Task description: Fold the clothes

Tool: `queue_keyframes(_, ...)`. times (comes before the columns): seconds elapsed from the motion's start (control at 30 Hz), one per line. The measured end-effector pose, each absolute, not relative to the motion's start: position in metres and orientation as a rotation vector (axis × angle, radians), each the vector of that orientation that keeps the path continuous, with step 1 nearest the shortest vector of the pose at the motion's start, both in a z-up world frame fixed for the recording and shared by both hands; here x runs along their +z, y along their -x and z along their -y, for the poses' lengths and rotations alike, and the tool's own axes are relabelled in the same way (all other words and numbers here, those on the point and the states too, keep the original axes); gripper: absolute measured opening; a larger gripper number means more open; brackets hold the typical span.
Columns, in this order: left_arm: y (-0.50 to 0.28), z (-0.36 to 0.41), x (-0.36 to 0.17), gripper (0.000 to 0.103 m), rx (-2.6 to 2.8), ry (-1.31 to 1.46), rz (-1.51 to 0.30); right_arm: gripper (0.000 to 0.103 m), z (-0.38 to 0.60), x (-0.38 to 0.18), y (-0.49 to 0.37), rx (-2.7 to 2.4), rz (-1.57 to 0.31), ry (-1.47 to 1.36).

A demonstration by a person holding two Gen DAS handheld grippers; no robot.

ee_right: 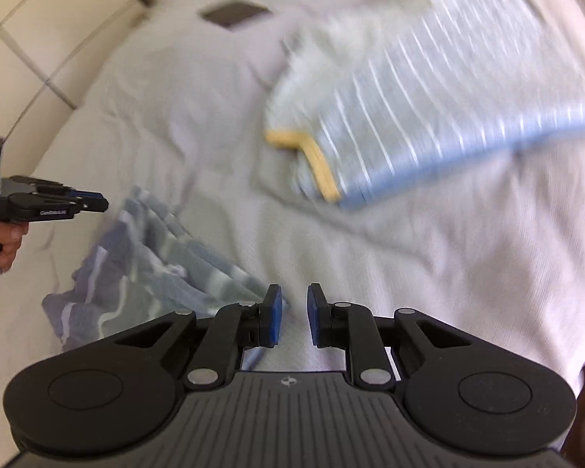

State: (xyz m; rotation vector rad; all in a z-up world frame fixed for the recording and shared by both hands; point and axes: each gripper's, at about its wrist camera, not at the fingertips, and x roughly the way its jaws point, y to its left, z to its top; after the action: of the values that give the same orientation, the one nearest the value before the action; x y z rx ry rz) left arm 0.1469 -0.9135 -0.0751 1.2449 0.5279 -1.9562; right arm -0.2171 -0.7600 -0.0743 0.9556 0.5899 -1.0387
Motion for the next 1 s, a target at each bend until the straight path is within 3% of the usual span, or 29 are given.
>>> queue_keyframes(0.23, -0.088, 0.869, -0.105, 0.009, -2.249, -1.418, -0.575, 0.019, 0.757, -0.083, 0.146, -0.689, -0.687, -0.8)
queue_keyframes(0.33, -0.086, 0.881, -0.118, 0.009, -2.196, -1.341, -0.62, 0.019, 0.77, -0.102, 0.128, -0.667, -0.72, -0.752)
queue_keyframes(0.5, -0.096, 0.911, -0.137, 0.008, -2.064, -1.249, -0.683, 0.014, 0.813, -0.113, 0.143, -0.779, -0.684, -0.78)
queue_keyframes(0.57, -0.1, 0.916, -0.133, 0.008, -2.044, -1.234, -0.687, 0.023, 0.817, -0.114, 0.15, -0.805, -0.696, -0.78)
queue_keyframes(0.83, -0.127, 0.899, -0.101, 0.009, -2.005, -1.155, -0.665, 0.023, 0.788, -0.085, 0.173, -0.852, -0.647, -0.789)
queue_keyframes(1.0, -0.122, 0.892, -0.12, 0.011, -1.996, -1.259, -0.601, 0.022, 0.77, -0.099, 0.152, -0.748, -0.697, -0.789)
